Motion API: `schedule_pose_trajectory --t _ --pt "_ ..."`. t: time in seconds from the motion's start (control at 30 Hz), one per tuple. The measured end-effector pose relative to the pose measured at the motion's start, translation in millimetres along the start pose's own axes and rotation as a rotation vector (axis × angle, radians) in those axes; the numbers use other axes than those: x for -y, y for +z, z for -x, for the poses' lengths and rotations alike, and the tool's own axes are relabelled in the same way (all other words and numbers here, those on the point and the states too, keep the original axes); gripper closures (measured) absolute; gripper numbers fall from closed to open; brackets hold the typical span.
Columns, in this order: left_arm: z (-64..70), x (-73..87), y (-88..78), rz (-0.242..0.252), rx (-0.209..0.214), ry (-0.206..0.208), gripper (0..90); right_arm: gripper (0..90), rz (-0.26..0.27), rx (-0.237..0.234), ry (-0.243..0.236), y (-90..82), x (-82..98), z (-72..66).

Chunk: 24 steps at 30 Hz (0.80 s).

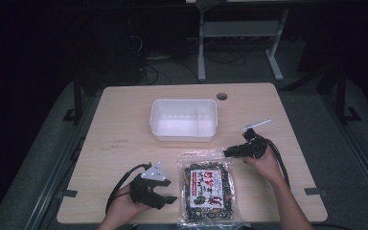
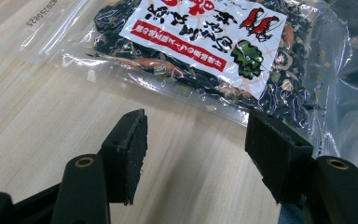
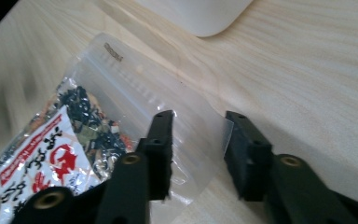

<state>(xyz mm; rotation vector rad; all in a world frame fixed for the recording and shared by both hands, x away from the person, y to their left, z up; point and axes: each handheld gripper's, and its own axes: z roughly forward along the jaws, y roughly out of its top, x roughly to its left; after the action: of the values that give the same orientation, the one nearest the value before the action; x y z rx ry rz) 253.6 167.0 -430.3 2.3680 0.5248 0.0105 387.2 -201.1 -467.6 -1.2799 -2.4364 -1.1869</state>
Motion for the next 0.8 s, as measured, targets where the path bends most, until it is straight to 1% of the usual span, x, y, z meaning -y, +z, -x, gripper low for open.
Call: schedule_pose_trajectory --t 0.03,0.1,0.2,0.27,0.37,0.43,0.47,0.5,0.53,0.57,0.6,0.63,0.67,0.7,0.73,0.77,0.8 --pt "-0.7 0.4 0.2 0.002 -0.002 -0.004 37.8 71.5 -0.004 -0.003 -0.003 0.7 0.0 0.3" --pt "-1.7 0.7 0.7 0.002 -0.004 -0.01 37.0 81.3 -0.002 -0.001 -0.007 0.6 -0.1 0.9" --pt "-3.5 1.1 2.0 0.0 -0.006 -0.015 36.0 89.2 0.008 -0.036 -0.001 -0.6 0.3 3.9" --pt "-3.8 1.1 2.2 -0.002 -0.006 -0.019 35.2 90.0 0.01 -0.055 0.007 -1.6 0.6 5.1" --pt "-6.4 0.8 4.9 -0.001 -0.01 -0.035 33.5 90.0 0.03 -0.082 0.009 -5.2 1.0 6.2" --pt "-8.2 0.3 7.0 0.002 -0.011 -0.053 31.0 90.0 0.043 -0.087 0.002 -9.0 0.7 4.6" --pt "-8.2 0.3 7.0 0.002 -0.011 -0.053 29.7 90.0 0.043 -0.087 0.002 -9.0 0.7 4.6" --pt "-10.6 -0.2 9.1 0.0 -0.011 -0.064 28.8 90.0 0.061 -0.094 -0.009 -14.2 0.4 2.1" --pt "-10.6 -0.2 9.1 0.0 -0.011 -0.064 27.8 90.0 0.061 -0.094 -0.009 -14.2 0.4 2.1" --pt "-11.7 -0.3 10.1 -0.005 -0.014 -0.072 26.3 90.0 0.084 -0.102 -0.019 -20.9 -0.3 -0.8" --pt "-13.0 -0.1 12.3 -0.006 -0.011 -0.088 25.6 90.0 0.098 -0.107 -0.023 -24.6 -0.6 -2.0" --pt "-13.0 -0.1 12.3 -0.006 -0.011 -0.088 25.6 90.0 0.111 -0.113 -0.025 -28.1 -0.8 -3.1" --pt "-13.5 0.3 13.0 -0.003 -0.008 -0.097 25.6 90.0 0.111 -0.113 -0.025 -28.1 -0.8 -3.1" --pt "-14.2 0.6 13.5 -0.001 -0.003 -0.107 25.5 90.0 0.122 -0.117 -0.029 -31.7 -1.1 -4.1" --pt "-14.9 0.7 13.9 -0.003 0.002 -0.114 24.2 90.0 0.14 -0.12 -0.039 -39.4 -2.0 -6.2" --pt "-16.3 0.5 14.9 0.003 0.007 -0.124 23.9 90.0 0.146 -0.123 -0.042 -42.1 -2.7 -7.6" --pt "-16.3 0.5 14.9 0.003 0.007 -0.124 23.6 90.0 0.157 -0.124 -0.048 -45.7 -3.9 -9.6"
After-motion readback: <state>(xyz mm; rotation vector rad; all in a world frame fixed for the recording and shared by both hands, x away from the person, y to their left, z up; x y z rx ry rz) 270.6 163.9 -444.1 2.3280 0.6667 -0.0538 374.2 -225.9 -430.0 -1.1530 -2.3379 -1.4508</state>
